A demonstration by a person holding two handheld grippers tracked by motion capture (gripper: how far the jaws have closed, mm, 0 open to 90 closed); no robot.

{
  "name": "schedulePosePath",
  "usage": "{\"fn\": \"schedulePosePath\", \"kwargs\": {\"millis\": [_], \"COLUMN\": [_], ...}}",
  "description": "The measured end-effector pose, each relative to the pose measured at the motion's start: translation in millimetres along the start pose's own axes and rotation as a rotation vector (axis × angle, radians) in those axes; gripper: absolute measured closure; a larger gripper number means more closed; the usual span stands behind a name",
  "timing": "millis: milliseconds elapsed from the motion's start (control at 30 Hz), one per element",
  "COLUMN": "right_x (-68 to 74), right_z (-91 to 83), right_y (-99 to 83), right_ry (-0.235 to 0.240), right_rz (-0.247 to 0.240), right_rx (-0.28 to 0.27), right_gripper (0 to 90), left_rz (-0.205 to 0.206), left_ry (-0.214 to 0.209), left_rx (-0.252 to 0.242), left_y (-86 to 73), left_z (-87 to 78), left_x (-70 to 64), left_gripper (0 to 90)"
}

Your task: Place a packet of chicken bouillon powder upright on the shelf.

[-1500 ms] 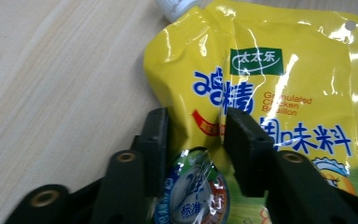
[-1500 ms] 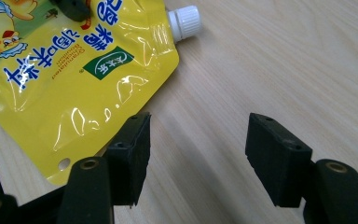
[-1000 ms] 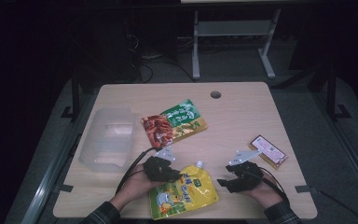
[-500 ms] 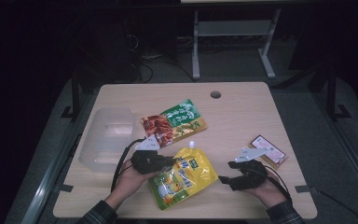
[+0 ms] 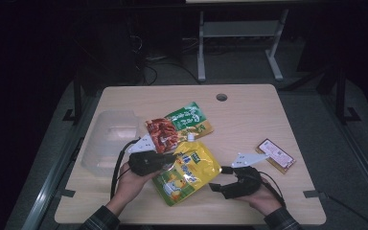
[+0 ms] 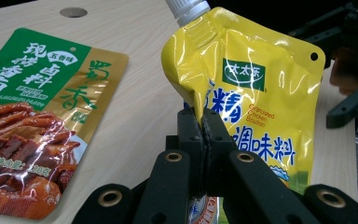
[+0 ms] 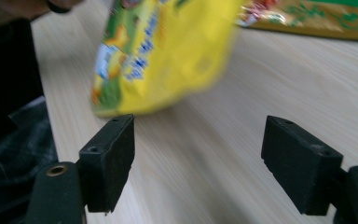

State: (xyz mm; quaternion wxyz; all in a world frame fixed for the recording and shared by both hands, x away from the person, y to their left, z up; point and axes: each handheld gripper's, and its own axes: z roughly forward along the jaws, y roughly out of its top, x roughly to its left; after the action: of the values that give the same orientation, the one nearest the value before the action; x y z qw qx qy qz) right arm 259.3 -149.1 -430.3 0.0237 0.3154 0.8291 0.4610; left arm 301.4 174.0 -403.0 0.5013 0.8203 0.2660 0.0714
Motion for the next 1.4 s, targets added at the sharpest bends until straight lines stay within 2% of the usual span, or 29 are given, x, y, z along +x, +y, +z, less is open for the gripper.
{"fn": "schedulePosePath", "kwargs": {"millis": [100, 200, 300, 367, 433, 600, 900, 967, 1100, 1200, 1300, 1400], "right_x": [6.3, 9.3, 9.8, 9.1, 6.6, 4.6, 3.5, 3.5, 0.8, -1.3, -1.2, -5.8], "right_z": [10.6, 22.5, 30.8, 34.7, 37.7, 43.1, 40.8, 40.5, 39.4, 36.5, 31.4, 25.6], "right_y": [10.5, 20.9, 25.6, 27.7, 28.9, 27.7, 29.8, 31.1, 33.9, 35.9, 38.0, 38.0], "right_ry": [0.031, 0.024, 0.030, 0.036, 0.070, 0.119, 0.125, 0.121, 0.135, 0.146, 0.143, 0.126], "right_rz": [0.014, 0.007, 0.011, 0.020, 0.043, 0.049, 0.030, 0.008, 0.009, -0.003, -0.015, -0.024], "right_rx": [-0.042, -0.062, -0.080, -0.101, -0.107, -0.103, -0.130, -0.123, -0.104, -0.094, -0.093, -0.091], "right_gripper": [25.3, 29.5, 36.4, 44.9, 53.8, 65.3, 85.5, 87.3, 88.6, 88.8, 88.9, 89.0], "left_rz": [-0.003, -0.003, -0.011, -0.010, -0.016, -0.025, -0.028, -0.025, -0.018, -0.004, 0.010, 0.046], "left_ry": [0.003, 0.004, 0.006, 0.007, 0.006, 0.007, 0.014, 0.014, 0.018, 0.029, 0.036, 0.055], "left_rx": [-0.018, -0.021, -0.033, -0.035, -0.040, -0.045, -0.061, -0.067, -0.065, -0.069, -0.049, -0.043], "left_y": [0.6, 1.0, 0.9, 1.0, 0.8, 0.3, -0.5, -1.7, -2.3, -1.8, -1.2, -2.7], "left_z": [-1.3, -2.6, -3.8, -4.9, -5.2, -5.9, -6.5, -6.5, -6.1, -5.8, -6.4, -8.4], "left_x": [-0.3, -0.2, -0.5, 0.3, 0.8, 2.0, 1.9, 2.1, 1.0, 0.3, -1.4, -4.5], "left_gripper": [88.8, 88.8, 88.8, 88.8, 88.8, 88.8, 88.6, 88.3, 86.5, 79.4, 62.8, 51.0]}}
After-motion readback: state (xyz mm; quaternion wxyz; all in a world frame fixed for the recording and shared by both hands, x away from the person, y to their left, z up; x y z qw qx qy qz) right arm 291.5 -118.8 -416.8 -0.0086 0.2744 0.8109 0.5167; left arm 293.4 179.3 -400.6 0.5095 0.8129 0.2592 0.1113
